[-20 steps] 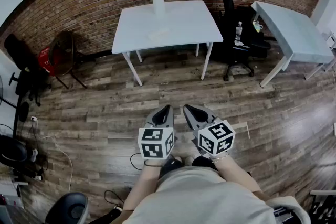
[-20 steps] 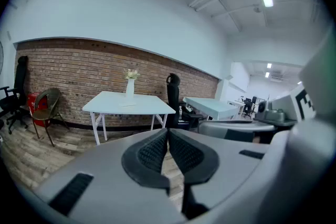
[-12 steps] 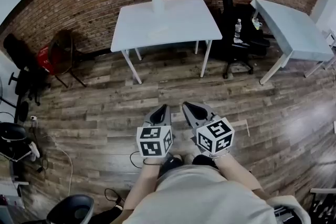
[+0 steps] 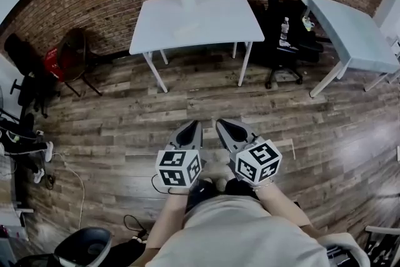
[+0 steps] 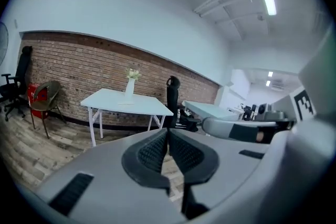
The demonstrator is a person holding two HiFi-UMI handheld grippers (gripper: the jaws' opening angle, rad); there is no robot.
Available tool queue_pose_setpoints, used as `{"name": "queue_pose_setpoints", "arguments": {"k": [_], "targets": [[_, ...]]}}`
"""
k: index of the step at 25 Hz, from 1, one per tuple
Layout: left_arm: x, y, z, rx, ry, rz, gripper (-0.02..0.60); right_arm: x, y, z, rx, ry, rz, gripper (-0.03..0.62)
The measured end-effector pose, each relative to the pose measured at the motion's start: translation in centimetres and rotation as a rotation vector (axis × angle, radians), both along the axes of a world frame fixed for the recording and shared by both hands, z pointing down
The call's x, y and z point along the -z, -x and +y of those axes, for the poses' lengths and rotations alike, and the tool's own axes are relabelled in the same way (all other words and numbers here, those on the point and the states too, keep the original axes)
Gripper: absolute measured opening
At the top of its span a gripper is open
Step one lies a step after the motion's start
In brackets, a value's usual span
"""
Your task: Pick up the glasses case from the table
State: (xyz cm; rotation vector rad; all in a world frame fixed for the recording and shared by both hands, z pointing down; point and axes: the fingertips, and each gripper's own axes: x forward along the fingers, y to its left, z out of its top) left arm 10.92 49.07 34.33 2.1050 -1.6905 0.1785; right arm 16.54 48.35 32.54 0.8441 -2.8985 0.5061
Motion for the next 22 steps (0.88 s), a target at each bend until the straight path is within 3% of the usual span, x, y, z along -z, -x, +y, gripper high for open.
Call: {"name": "queue_pose_setpoints", "arguments": {"k": [8,12,16,22], "targets": [[-3.6,-2.8,-0.4,0.007,0.073,-0.018,0.012,-3.2,-3.8,-0.1,-0.034,0.065,0.024,0.0],[-3.8,-2.8,-2.1,0.002,0.072,-0.022,0.012,-3.6,-4.2,-2.7,-0.063,0.033,0.039,0.0],[-4.2,-0.8,-4.7,0.008,0.076,-0.027,0.012,-3.9,-2.7,-6.0,-0.063,0.034,0.058,-0.001],[-4.6,5.3,-11.7,0.045,0.064,-0.02,0.012,-4.9,1.5,-13.1,-0.081,0.036,0.082,-0.002]]}}
